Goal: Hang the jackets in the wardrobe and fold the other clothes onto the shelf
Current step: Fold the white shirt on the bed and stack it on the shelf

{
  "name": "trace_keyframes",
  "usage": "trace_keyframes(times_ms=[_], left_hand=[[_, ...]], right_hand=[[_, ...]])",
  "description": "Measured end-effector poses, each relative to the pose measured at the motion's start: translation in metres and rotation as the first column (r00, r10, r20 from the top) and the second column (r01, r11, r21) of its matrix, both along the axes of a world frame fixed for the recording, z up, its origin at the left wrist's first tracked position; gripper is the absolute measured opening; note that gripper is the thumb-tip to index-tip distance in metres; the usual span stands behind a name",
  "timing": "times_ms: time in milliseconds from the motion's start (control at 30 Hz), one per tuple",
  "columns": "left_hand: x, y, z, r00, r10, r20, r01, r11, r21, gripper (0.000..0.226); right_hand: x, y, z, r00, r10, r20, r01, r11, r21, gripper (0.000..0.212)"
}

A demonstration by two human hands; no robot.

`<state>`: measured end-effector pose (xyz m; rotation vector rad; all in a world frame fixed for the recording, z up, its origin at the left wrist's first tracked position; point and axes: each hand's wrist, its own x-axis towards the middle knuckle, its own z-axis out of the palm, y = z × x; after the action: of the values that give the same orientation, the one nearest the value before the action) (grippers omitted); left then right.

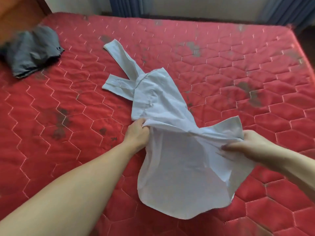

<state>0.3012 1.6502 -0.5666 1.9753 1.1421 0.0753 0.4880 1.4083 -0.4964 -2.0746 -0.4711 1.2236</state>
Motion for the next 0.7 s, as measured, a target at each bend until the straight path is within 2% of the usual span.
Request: trace_keyframes(times_ms=[33, 100, 200, 333, 433, 500, 567, 633, 700], left_hand=[[0.001, 0.002, 0.02, 1.0, -0.009, 0.015, 0.009, 1.0, 0.004, 0.017], [0.005, 0.006, 0.068, 0.998, -0.033, 0.048, 0.03, 0.997, 0.064, 0.018], [0.01, 0.013, 0.164, 0.996, -0.036, 0.086, 0.021, 0.986, 0.164, 0.012], [0.012, 0.01, 0.301, 0.991, -0.106, 0.076, 0.082, 0.96, 0.268, 0.021], [0.005, -0.008, 0.396, 0.978, -0.204, 0.051, 0.169, 0.909, 0.381, 0.026], [-0.008, -0.021, 0.451, 0.962, -0.273, 0.007, 0.238, 0.853, 0.464, 0.025], [-0.028, -0.03, 0.49, 0.925, -0.323, -0.202, 0.38, 0.743, 0.551, 0.03], [-0.053, -0.039, 0.51, 0.831, -0.281, -0.48, 0.534, 0.644, 0.548, 0.035], [-0.078, -0.05, 0.516, 0.787, -0.237, -0.57, 0.57, 0.633, 0.524, 0.023]], right_hand=[[0.003, -0.005, 0.001, 0.988, 0.084, 0.132, -0.072, 0.993, -0.092, 0.01], [0.011, -0.007, 0.017, 0.901, 0.2, 0.385, -0.127, 0.97, -0.206, 0.018], [0.027, 0.001, 0.086, 0.719, 0.178, 0.672, -0.131, 0.984, -0.12, 0.014], [0.053, -0.004, 0.206, 0.497, 0.112, 0.86, -0.186, 0.982, -0.02, 0.019], [0.061, -0.025, 0.291, 0.332, 0.131, 0.934, -0.198, 0.978, -0.067, 0.021], [0.069, -0.05, 0.335, 0.319, 0.069, 0.945, -0.099, 0.994, -0.04, 0.021], [0.072, -0.082, 0.366, 0.38, 0.108, 0.919, 0.018, 0.992, -0.124, 0.023], [0.071, -0.119, 0.388, 0.387, 0.209, 0.898, 0.103, 0.958, -0.267, 0.027], [0.055, -0.153, 0.411, 0.351, 0.252, 0.902, 0.163, 0.932, -0.324, 0.026]])
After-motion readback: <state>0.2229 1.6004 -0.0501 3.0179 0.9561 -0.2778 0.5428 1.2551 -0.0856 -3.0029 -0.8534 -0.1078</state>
